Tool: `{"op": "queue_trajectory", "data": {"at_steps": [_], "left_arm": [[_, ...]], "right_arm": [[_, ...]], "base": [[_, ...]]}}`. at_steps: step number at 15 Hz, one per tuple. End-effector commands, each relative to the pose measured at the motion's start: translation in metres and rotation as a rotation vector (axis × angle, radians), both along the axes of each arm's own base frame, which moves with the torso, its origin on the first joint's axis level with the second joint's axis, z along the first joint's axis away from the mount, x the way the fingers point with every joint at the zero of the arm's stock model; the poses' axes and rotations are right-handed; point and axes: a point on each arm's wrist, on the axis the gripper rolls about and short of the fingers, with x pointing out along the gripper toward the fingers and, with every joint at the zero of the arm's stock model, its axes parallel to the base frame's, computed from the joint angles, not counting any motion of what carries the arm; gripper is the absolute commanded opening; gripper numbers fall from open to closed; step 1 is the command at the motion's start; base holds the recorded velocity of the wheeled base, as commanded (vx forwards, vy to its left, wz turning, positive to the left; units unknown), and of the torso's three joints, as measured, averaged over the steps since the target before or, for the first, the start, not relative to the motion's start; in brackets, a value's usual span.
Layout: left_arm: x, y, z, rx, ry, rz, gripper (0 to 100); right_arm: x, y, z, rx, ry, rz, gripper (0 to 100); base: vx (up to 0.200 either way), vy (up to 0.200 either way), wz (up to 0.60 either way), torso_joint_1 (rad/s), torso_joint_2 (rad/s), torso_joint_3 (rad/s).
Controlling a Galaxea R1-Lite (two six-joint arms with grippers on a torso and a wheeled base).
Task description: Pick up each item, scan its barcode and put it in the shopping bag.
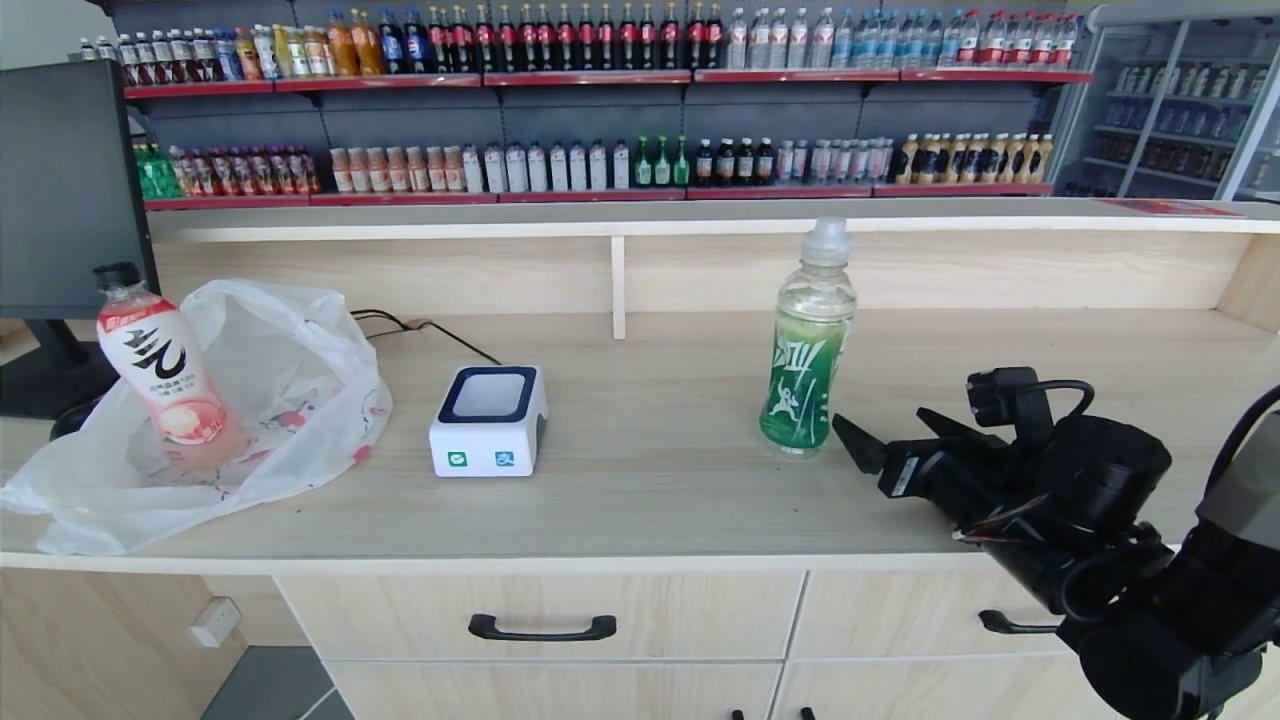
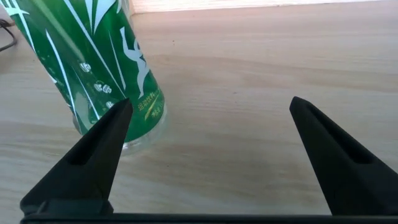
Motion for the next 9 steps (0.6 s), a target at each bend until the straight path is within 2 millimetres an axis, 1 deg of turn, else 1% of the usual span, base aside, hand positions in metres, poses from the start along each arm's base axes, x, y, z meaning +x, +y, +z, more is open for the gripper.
{"op": "queue_trajectory", "data": {"at_steps": [1,3,5,6,8,9], "left_arm": [[0.000,0.000,0.000,0.000,-0.001,0.002,100],[0.000,0.000,0.000,0.000,-0.001,0.000,100],[0.000,0.000,0.000,0.000,-0.001,0.000,100],[0.000,0.000,0.000,0.000,-0.001,0.000,100],[0.000,0.000,0.000,0.000,0.001,0.000,100],[0.000,0.000,0.000,0.000,-0.001,0.002,100]], "right_arm": [[0.000,-0.003,0.000,0.000,0.000,-0.010,100],[0.002,-0.005,0.001,0.001,-0.005,-0.017,100],[-0.004,-0.002,0.005,0.002,-0.013,-0.004,100],[-0.009,0.011,0.010,0.007,-0.029,0.042,100],[-0.014,0.024,0.013,0.011,-0.038,0.088,100],[-0.014,0.027,0.012,0.011,-0.038,0.098,100]], "base": [[0.000,0.000,0.00,0.000,0.00,0.000],[0.000,0.000,0.00,0.000,0.00,0.000],[0.000,0.000,0.00,0.000,0.00,0.000],[0.000,0.000,0.00,0.000,0.00,0.000],[0.000,0.000,0.00,0.000,0.00,0.000],[0.000,0.000,0.00,0.000,0.00,0.000]]}}
